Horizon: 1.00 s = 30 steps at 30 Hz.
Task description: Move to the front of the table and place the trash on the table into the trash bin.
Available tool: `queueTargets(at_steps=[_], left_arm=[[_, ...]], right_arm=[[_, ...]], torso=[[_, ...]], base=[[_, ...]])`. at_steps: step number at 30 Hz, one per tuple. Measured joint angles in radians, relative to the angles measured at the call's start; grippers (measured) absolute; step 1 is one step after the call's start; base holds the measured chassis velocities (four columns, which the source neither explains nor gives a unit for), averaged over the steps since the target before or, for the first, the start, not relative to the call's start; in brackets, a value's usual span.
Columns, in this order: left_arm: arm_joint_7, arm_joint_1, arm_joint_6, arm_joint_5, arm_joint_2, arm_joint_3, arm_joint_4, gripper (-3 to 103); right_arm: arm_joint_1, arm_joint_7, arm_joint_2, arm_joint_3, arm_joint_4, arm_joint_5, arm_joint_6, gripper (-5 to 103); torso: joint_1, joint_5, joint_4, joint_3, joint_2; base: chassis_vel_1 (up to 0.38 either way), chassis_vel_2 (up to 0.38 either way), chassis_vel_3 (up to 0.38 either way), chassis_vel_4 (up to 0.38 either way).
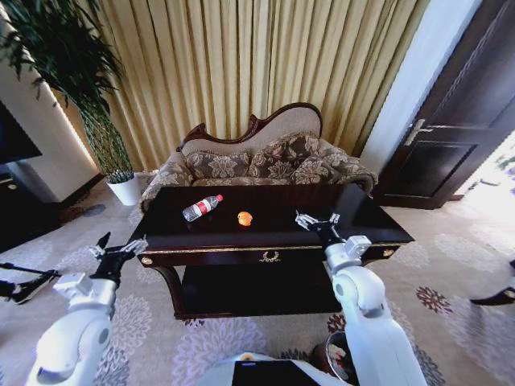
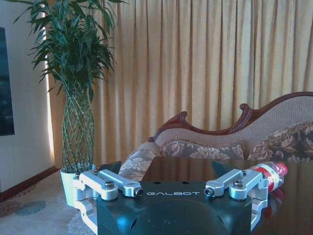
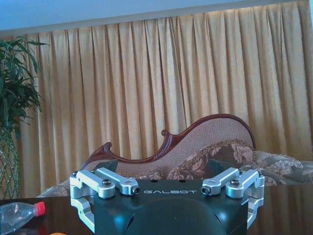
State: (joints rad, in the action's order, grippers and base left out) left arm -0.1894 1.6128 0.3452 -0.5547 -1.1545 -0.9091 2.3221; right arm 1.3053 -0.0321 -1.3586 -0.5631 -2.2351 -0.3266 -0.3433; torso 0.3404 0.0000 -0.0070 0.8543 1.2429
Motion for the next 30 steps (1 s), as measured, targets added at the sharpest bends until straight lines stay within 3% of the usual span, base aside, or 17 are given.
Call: queueTargets(at_steps=[8,19,30], left_arm=[[-0.012,-0.015,-0.002,-0.033,0.031,-0.006,-0.015,100],[0.026,0.045,-0.040,0.004,-0.049,-0.046,-0.006,100],[0.029,0.056,-0.051,0.035,-0.075,-0.038,0.007,100]], right_arm=[[0.024,0.000,-0.007,-0.002,-0.021,-0.007,0.001,100],[0.030,0.026,0.027,0.120,-0.075,-0.025,-0.040,100],[-0.100,-0.004,0.056,0.255,0.071,-0.038,-0.073,100]], torso=[[0.000,-0.0001,-0.0001,0.000,0.000],[0.000,0.0000,0.0001,0.000,0.000],[0.000,0.0000,0.0002,0.000,0.000]], base=[[0.000,0.000,0.000,0.000],[0.000,0.000,0.000,0.000],[0.000,0.000,0.000,0.000]])
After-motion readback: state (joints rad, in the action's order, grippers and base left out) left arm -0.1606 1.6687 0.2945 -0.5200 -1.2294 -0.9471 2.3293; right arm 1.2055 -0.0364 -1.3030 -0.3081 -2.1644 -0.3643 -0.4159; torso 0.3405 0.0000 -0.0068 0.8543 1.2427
